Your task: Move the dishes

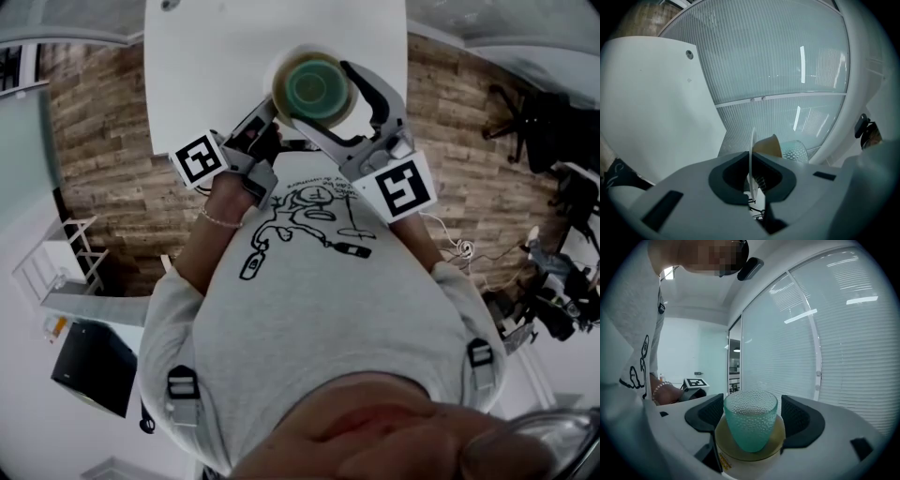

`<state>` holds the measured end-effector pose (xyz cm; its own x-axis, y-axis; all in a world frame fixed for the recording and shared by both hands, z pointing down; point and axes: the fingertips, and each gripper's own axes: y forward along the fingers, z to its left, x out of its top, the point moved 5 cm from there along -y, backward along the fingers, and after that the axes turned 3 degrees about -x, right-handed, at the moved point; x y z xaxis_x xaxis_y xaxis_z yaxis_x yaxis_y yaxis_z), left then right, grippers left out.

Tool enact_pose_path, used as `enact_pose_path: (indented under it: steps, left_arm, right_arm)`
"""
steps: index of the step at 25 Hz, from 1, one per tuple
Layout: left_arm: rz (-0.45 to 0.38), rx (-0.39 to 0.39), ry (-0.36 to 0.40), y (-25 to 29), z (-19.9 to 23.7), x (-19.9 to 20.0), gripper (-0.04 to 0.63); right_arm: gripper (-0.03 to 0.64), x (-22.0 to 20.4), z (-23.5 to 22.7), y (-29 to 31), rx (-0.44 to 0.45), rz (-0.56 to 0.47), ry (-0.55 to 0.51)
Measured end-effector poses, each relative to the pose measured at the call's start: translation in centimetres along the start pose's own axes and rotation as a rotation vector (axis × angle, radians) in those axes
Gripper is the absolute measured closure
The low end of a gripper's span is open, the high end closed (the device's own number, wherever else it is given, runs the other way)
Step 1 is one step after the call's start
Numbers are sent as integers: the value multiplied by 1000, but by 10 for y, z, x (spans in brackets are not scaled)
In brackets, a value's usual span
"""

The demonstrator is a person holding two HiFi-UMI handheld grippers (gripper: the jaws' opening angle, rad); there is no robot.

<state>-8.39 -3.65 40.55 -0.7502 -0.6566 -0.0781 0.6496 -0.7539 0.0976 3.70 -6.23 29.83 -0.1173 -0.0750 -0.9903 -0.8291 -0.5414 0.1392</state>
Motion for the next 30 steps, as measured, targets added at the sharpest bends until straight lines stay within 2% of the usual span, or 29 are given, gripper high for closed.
enact_pose_path:
  steps: [17,30]
  left_arm:
    - [12,20,11,6,3,-6,583]
    - [12,42,2,3,16,-7,583]
  right_arm:
    - [244,-11,-6,4,30,36,27]
    - [244,-3,-8,2,16,4,35]
